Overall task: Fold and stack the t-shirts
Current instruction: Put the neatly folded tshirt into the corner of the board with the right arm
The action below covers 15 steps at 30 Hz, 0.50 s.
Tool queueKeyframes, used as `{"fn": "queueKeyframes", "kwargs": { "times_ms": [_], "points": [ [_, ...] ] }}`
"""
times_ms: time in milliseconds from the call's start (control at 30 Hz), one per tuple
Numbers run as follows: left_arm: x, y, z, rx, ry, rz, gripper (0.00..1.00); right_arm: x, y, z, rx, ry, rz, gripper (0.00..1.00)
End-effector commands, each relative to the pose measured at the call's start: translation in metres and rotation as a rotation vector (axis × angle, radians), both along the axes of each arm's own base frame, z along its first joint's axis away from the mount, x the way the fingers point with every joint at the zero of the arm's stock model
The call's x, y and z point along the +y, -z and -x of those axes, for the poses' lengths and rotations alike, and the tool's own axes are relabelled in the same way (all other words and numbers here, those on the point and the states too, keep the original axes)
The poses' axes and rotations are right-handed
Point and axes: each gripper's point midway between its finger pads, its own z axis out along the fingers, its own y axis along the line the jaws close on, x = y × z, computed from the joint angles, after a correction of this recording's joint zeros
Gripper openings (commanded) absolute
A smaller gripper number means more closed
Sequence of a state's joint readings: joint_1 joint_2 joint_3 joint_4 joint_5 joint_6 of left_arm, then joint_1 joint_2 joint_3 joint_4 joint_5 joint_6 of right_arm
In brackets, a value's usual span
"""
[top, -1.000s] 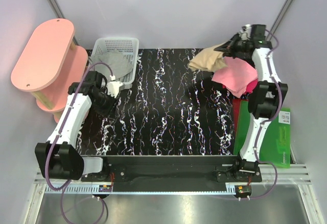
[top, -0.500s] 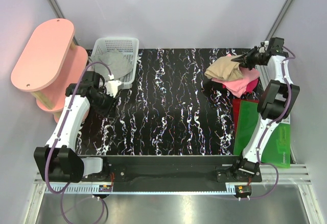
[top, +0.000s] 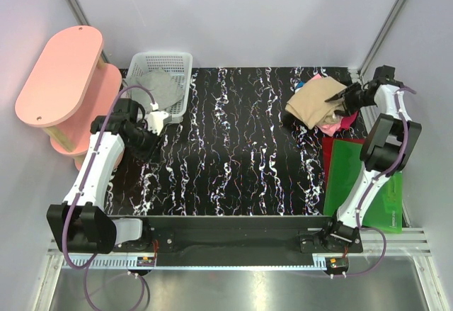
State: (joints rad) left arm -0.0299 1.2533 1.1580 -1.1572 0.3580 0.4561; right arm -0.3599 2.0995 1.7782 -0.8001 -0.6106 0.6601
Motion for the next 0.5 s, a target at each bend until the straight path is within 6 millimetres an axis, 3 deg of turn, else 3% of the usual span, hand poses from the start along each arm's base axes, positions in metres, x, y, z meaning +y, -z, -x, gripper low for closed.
{"fn": "queueKeyframes", "kwargs": {
  "times_ms": [0,33,67,133,267,367,400,433,467],
  "points": [
    [-0.003,-0.022,-0.007,-0.089,0.021,0.024,0.30,-0.038,-0.029,0.038,0.108,0.155,0.222,0.72],
    [-0.003,-0.021,-0.005,-0.088,0.023,0.022,0.30,-0.047,-0.030,0.042,0.130,0.180,0.274,0.88],
    [-0.001,-0.021,-0.005,-0.090,0.021,0.014,0.30,-0.050,-0.034,0.045,0.137,0.190,0.294,0.94],
    [0.001,-0.018,-0.002,-0.085,0.022,0.002,0.30,-0.059,-0.052,0.051,0.146,0.211,0.358,1.00],
    [0.001,-0.018,0.001,-0.087,0.022,-0.001,0.30,-0.063,-0.096,0.056,0.080,0.246,0.401,1.00],
    [0.001,-0.020,0.000,-0.087,0.014,0.002,0.30,-0.041,-0.132,0.051,-0.047,0.208,0.323,1.00],
    [0.001,-0.022,-0.001,-0.091,0.010,0.004,0.30,-0.034,-0.138,0.042,-0.102,0.188,0.291,1.00],
    [0.001,-0.025,-0.004,-0.099,0.000,0.009,0.30,-0.014,-0.146,0.036,-0.159,0.121,0.198,1.00],
    [0.000,-0.026,-0.006,-0.098,-0.007,0.011,0.30,-0.004,-0.143,0.028,-0.181,0.082,0.146,1.00]
  ]
}}
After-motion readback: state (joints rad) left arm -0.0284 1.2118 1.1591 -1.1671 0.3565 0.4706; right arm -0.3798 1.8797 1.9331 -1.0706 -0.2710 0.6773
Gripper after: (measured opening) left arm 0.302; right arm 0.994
